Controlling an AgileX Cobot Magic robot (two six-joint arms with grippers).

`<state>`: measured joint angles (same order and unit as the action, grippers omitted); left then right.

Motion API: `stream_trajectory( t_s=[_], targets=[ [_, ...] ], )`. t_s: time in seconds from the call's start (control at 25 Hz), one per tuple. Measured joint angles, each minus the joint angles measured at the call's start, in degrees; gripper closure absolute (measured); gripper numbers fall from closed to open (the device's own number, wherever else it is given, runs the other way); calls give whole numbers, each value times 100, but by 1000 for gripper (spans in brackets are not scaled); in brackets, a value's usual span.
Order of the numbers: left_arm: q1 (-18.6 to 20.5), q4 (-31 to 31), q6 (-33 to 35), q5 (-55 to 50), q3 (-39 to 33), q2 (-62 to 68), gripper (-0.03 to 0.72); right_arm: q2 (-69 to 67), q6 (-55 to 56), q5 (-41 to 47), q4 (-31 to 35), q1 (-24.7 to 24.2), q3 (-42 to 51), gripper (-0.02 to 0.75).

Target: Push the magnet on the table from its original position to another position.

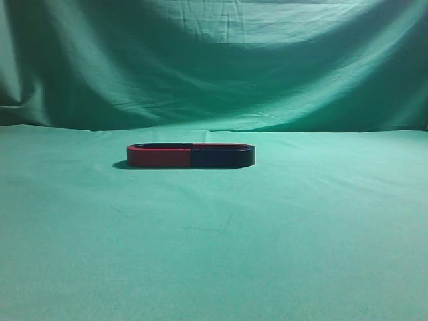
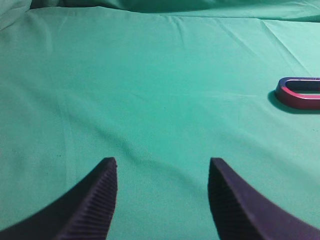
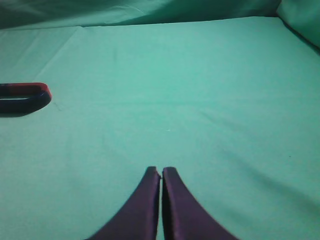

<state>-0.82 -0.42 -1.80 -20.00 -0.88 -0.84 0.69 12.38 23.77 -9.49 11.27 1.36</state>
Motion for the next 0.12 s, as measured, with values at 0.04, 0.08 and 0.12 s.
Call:
stream_trajectory(
  t_s=[0.04,0.08,0.12],
  targets=[
    [0,0,0,0,0,0,316,0,0,0,0,0,0,738],
    [0,0,0,0,0,0,316,0,0,0,0,0,0,738],
    [0,0,0,0,0,0,316,0,0,0,0,0,0,738]
  ],
)
